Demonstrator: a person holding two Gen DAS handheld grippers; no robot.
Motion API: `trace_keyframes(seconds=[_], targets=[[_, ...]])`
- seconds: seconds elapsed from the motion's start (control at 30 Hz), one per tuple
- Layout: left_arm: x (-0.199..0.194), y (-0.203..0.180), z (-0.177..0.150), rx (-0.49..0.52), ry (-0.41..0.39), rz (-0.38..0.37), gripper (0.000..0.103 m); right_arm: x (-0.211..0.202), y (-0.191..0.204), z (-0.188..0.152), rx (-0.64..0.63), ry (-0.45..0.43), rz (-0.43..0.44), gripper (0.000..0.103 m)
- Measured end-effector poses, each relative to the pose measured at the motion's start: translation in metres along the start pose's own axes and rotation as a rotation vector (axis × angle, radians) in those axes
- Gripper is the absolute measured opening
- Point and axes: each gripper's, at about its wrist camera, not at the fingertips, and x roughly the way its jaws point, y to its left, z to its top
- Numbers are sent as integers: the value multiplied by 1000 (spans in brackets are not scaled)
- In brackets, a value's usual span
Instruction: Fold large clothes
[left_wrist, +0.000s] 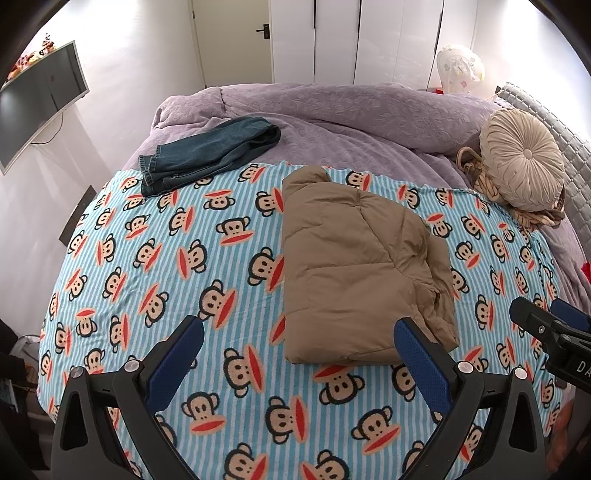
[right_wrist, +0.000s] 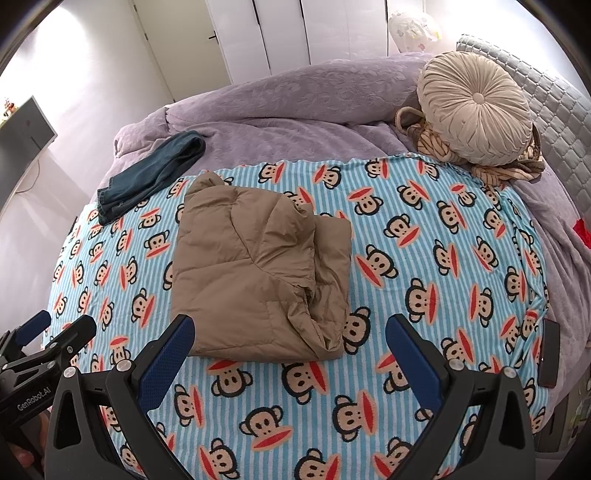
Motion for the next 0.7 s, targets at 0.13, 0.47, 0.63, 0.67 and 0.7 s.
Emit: trace_keyframes(seconds=[0.13,0.47,0.63,0.67,0.7], targets=[[0,0,1,0,-1,-1,103,0,0,0,-1,-1,0,103],[0,0,0,-1,1,0,103,0,1,0,-1,0,0,103],[0,0,1,4,-3,1,103,0,1,1,-1,0,-1,103],[0,0,1,5,-4,1,103,0,0,0,0,0,-1,103],[1,1,2,6,-4,1,103,0,1,1,-1,1,-1,103]])
